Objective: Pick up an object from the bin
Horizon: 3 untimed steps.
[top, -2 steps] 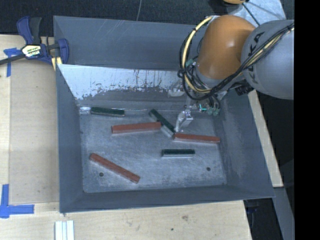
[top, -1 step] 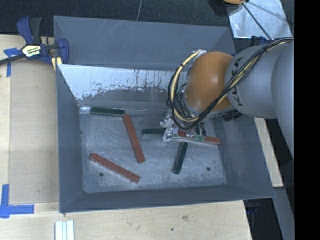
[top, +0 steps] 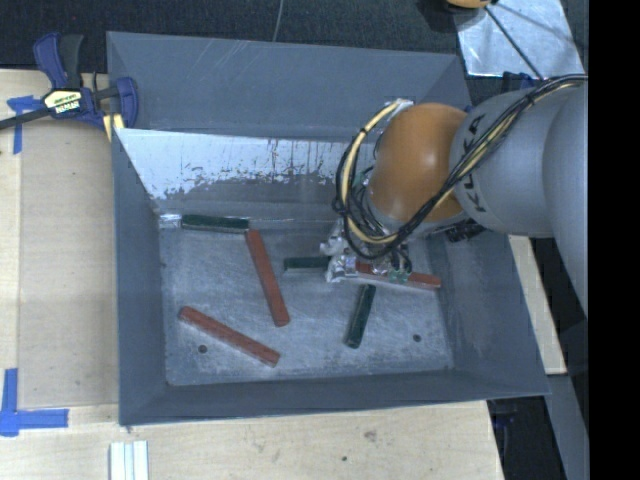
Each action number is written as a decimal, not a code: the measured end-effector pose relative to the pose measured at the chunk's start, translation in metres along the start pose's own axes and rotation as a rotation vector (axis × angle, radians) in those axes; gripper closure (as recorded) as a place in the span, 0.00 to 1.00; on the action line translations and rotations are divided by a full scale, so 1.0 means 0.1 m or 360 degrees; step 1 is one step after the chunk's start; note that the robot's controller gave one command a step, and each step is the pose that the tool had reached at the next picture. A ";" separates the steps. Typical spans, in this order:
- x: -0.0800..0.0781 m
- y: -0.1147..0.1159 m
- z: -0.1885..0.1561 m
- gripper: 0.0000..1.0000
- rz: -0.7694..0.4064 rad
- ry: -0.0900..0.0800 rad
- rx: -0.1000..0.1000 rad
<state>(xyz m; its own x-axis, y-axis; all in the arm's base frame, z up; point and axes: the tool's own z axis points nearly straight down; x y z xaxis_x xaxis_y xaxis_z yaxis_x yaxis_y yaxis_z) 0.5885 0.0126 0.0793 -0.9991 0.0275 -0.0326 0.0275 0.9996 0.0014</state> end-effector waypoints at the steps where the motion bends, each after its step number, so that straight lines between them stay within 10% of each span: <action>1: 0.01 0.00 -0.02 1.00 -0.0002 0.0006 0.0000; 3: -0.07 0.00 -0.58 1.00 0.0060 0.0063 0.0004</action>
Offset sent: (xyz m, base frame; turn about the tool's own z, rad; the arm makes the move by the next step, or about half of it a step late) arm -0.0091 -0.0313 -0.0093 0.0665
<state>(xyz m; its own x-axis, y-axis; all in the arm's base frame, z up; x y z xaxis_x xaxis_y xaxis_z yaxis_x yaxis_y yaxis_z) 0.5934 0.0127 0.1373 -0.9979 0.0651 0.0069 0.0651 0.9979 -0.0007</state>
